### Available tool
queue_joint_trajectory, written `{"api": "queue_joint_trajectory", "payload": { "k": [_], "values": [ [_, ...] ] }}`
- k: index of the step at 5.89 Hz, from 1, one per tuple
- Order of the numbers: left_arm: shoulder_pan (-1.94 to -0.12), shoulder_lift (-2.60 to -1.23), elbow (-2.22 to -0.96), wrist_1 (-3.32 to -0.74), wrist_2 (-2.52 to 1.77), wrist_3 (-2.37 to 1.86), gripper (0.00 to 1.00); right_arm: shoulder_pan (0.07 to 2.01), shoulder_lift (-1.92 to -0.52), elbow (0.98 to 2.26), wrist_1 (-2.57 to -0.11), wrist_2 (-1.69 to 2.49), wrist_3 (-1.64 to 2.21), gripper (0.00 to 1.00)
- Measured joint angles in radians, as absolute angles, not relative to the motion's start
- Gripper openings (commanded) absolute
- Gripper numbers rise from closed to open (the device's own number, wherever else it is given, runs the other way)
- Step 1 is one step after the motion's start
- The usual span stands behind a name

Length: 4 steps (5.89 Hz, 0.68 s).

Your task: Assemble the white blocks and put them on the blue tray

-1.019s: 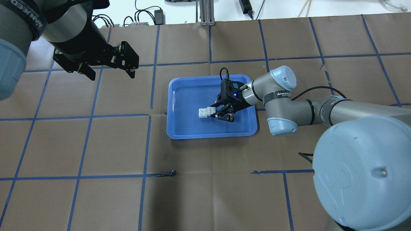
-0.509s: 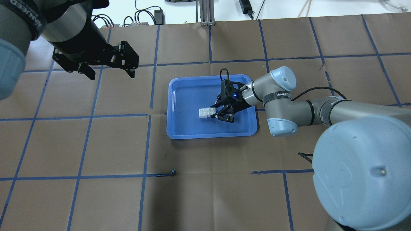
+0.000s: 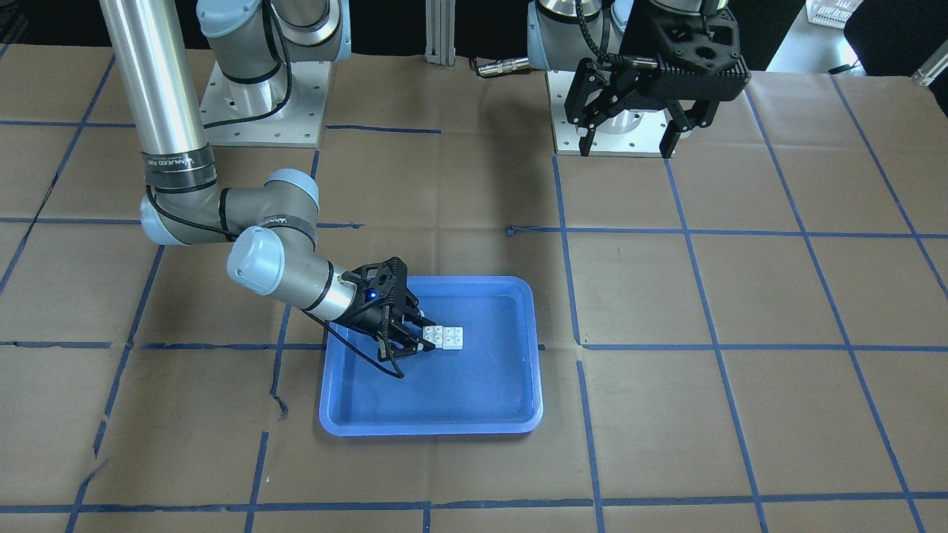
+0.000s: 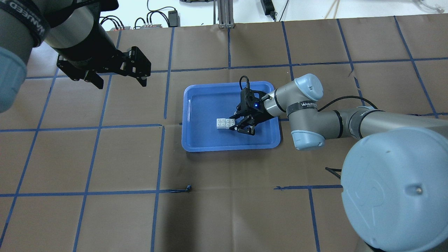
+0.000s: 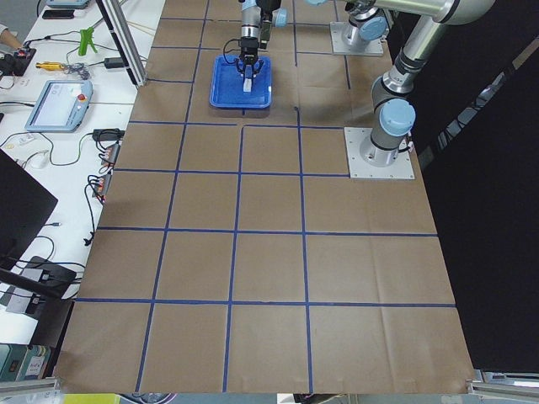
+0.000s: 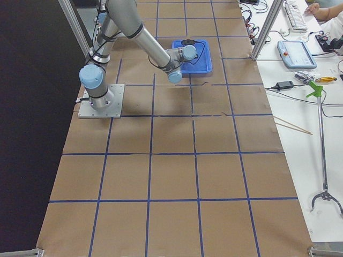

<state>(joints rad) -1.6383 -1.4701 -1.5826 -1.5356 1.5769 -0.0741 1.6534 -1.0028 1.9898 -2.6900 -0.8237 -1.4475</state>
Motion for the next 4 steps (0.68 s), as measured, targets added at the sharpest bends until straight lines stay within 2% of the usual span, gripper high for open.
{"api": "queue_joint_trajectory", "payload": {
  "k": [3, 4],
  "values": [
    [-1.638, -1.468, -1.583, -1.535, 1.577, -0.076, 1.00, 1.654, -0.996, 1.985, -2.696, -0.823, -1.454, 0.36],
    [-1.638, -1.468, -1.583, -1.535, 1.577, -0.077, 1.00, 1.654, -0.995, 1.985, -2.697, -0.822, -1.454, 0.51]
  ]
}}
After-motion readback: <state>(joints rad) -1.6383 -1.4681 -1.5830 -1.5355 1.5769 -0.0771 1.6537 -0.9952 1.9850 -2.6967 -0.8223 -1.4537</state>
